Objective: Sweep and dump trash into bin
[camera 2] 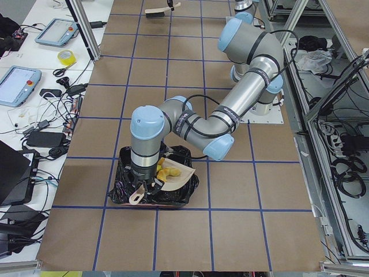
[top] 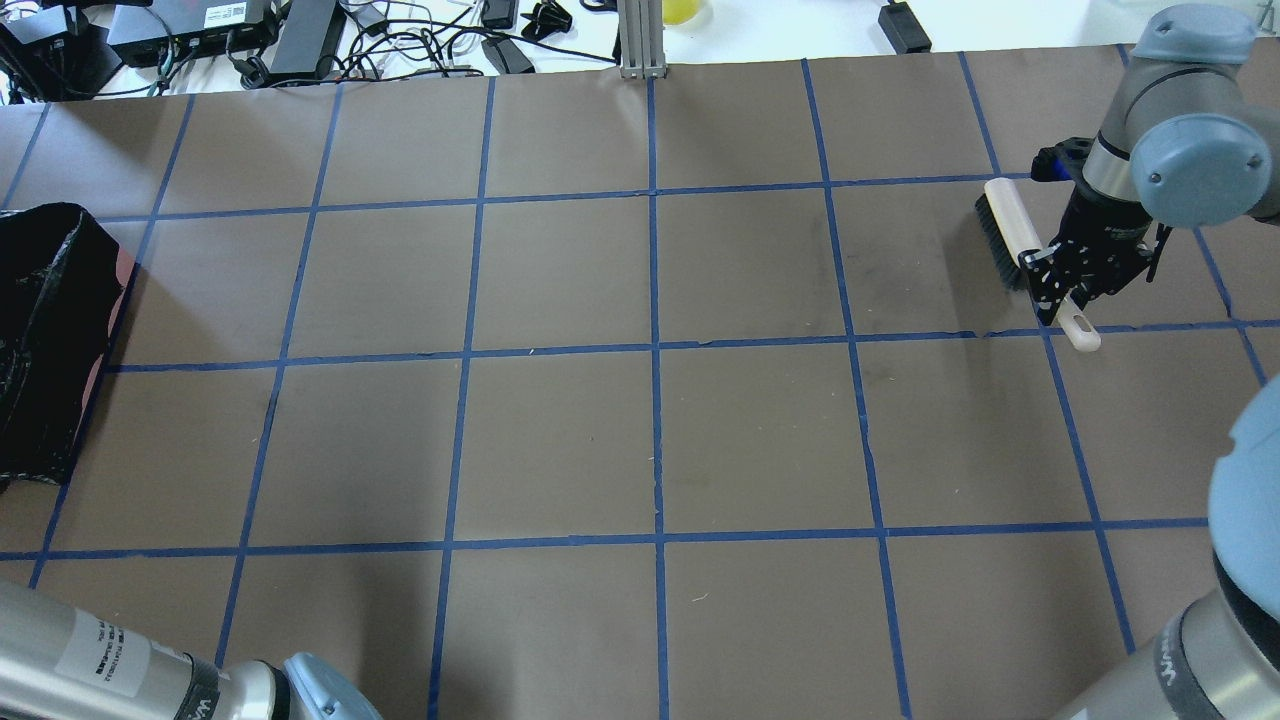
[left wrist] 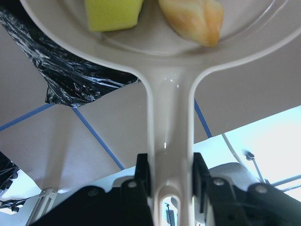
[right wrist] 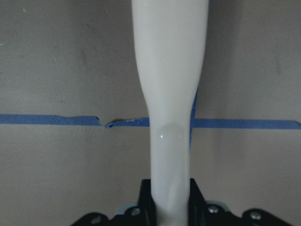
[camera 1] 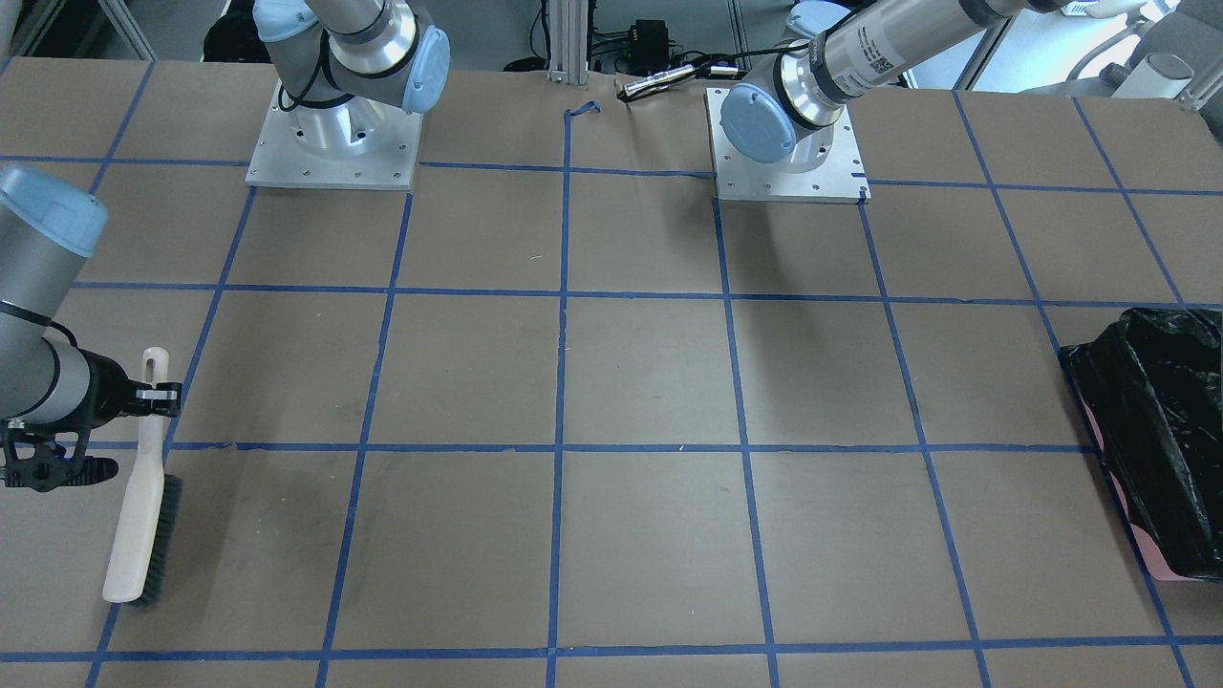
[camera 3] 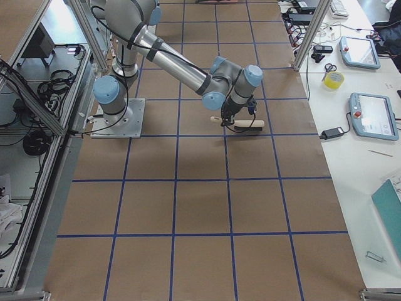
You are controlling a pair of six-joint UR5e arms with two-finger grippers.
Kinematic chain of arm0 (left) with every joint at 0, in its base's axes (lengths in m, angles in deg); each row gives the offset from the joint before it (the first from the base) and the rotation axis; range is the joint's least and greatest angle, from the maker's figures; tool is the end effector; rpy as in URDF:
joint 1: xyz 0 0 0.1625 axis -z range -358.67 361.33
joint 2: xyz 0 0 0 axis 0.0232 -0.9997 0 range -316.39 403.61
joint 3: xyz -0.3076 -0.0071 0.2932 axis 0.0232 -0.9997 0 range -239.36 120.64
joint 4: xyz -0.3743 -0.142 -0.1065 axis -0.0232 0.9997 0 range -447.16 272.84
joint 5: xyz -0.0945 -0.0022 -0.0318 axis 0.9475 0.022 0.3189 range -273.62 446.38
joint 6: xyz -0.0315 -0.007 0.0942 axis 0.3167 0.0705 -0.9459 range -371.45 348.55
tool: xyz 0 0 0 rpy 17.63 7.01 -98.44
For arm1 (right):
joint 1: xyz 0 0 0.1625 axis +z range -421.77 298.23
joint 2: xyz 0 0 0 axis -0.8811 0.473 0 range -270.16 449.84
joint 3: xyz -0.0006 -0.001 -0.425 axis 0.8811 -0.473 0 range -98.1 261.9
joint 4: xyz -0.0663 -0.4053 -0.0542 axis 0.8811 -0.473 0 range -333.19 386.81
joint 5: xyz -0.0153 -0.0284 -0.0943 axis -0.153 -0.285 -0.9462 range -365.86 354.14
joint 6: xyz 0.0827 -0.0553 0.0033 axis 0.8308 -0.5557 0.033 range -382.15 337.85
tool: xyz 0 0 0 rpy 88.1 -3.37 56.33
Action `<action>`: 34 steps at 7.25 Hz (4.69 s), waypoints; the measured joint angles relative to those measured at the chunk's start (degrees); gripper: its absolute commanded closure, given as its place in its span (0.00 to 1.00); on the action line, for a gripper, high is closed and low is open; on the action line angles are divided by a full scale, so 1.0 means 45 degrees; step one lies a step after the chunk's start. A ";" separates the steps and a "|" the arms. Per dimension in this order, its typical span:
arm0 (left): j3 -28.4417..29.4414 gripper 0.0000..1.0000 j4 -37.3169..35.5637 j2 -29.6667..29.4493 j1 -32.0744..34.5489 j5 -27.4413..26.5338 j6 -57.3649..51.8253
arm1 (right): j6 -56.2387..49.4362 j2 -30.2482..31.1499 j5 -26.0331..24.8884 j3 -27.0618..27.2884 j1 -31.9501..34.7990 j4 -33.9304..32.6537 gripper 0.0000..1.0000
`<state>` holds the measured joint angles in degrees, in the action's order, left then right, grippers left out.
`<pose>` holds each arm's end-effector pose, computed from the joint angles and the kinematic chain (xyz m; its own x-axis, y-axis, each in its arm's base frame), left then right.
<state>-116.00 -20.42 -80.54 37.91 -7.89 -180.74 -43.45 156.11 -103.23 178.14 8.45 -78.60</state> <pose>0.5361 -0.5545 0.4552 0.4235 0.9059 -0.0034 0.8353 -0.3891 0.3885 -0.0838 -0.5888 0.2350 -0.9986 -0.0464 0.0243 -0.0377 0.9595 0.2793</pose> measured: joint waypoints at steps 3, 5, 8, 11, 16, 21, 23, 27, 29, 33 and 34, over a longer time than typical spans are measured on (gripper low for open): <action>-0.0188 1.00 -0.0824 0.0031 0.0202 -0.0305 -0.0022 | 0.0040 -0.0183 0.0087 0.0020 0.0000 -0.0282 0.20; -0.0548 1.00 -0.1442 0.0415 0.0534 -0.0976 -0.0187 | 0.0091 -0.0176 0.0198 -0.0002 -0.0001 -0.0320 0.00; -0.1873 1.00 -0.3739 0.0913 0.0641 -0.1228 -0.0815 | 0.0139 0.0145 0.0204 -0.0118 0.0001 -0.0344 0.00; -0.3335 1.00 -0.5438 0.1658 0.0664 -0.1219 -0.0924 | 0.0941 0.2170 0.0638 -0.0176 0.0097 0.0480 0.00; -0.4780 1.00 -0.8634 0.2219 0.1042 -0.1223 -0.1399 | 0.3803 0.4996 0.0904 -0.1083 0.2324 0.3147 0.00; -0.6318 1.00 -1.0342 0.2875 0.1103 -0.1221 -0.1704 | 0.4327 0.5241 0.1128 -0.1170 0.4570 0.3183 0.00; -0.6018 1.00 -0.8957 0.2920 0.1093 -0.1249 -0.1794 | 0.4270 0.5597 0.1513 -0.1147 0.4576 0.3283 0.00; -0.3314 1.00 -0.2699 0.2795 0.1198 -0.1229 0.0567 | 0.3603 0.5727 0.1675 -0.1114 0.4533 0.3867 0.00; -0.2738 1.00 -0.0699 0.2942 0.1832 -0.1118 0.2659 | 0.3618 0.5863 0.1692 -0.1113 0.4525 0.3886 0.00; -0.2729 1.00 0.1632 0.3127 0.4454 -0.0841 0.7677 | 0.3610 0.6130 0.1677 -0.1025 0.4529 0.3920 0.00; -0.2796 1.00 0.1938 0.3086 0.5228 -0.0837 0.8628 | 0.3626 0.6152 0.1680 -0.1024 0.4536 0.3928 0.00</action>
<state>-128.58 -11.70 -66.65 61.43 -11.66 -141.91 -27.14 183.80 -95.67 173.53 28.87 -60.92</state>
